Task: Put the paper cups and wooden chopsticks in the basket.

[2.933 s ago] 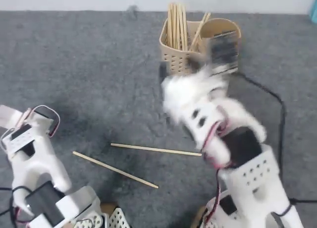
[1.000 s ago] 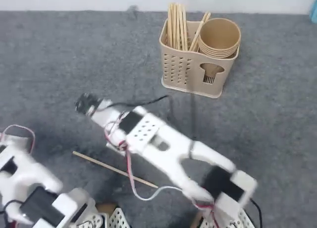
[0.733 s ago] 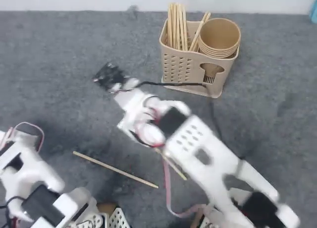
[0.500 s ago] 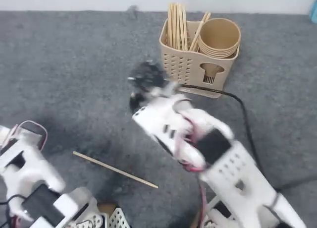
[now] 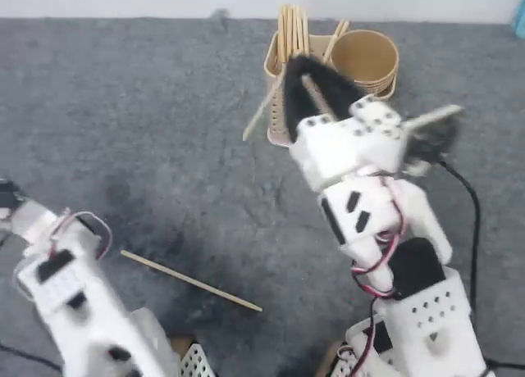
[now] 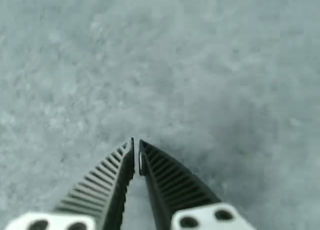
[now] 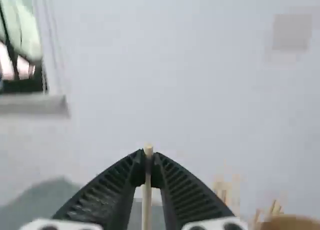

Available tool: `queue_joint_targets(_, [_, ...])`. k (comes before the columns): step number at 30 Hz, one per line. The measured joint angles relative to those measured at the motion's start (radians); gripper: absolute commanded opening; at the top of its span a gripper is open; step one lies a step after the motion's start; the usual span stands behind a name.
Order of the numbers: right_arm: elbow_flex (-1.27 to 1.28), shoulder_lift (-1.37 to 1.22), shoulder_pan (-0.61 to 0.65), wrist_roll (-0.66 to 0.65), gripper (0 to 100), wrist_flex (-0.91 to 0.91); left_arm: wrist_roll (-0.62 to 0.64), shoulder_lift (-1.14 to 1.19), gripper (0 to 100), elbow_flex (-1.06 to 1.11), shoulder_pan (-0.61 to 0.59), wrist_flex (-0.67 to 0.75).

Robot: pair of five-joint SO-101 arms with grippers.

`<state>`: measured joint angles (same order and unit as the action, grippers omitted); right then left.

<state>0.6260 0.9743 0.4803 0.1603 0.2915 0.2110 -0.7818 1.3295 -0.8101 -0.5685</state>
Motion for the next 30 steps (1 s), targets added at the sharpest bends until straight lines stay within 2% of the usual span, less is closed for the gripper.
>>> queue_joint_targets(5, [-0.006,-0.034,-0.074,0.003,0.9,-0.193,-0.009,-0.319,1,0.123,0.087,-0.104])
queue_joint_targets(9, [-0.094,-0.187,-0.126,0.003,0.9,-0.219,-0.037,-0.483,1,0.17,0.147,-0.204])
queue_joint_targets(20, [-0.416,-0.614,-0.25,0.003,0.9,-0.222,-0.077,-0.511,1,0.176,0.212,-0.227])
queue_joint_targets(25, [-0.445,-0.746,-0.245,0.003,0.9,-0.219,-0.077,-0.511,1,0.176,0.215,-0.227])
queue_joint_targets(30, [-0.445,-0.861,-0.218,0.003,0.9,-0.137,-0.077,-0.511,7,0.176,0.213,-0.227])
